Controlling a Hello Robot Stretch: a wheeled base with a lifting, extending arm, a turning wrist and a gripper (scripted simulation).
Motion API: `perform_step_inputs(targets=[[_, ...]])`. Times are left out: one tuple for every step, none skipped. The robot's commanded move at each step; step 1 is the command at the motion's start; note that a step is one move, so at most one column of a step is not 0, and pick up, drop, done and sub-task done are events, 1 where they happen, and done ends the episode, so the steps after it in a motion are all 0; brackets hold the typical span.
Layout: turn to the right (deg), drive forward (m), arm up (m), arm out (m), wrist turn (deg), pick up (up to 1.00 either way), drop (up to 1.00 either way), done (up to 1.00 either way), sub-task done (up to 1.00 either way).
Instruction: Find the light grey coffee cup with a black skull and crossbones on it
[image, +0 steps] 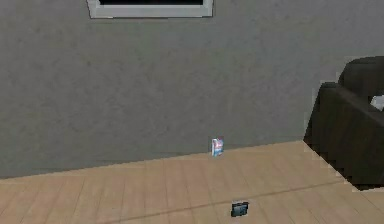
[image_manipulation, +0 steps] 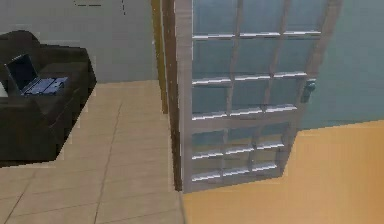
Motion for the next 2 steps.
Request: perform_step_inputs(targets=[[-45.0,0.00,0.00,0.00,0.0,0.00,0.00,0.00,0.00],[-24.0,0.00,0.00,0.00,0.0,0.00,0.00,0.00,0.00]])
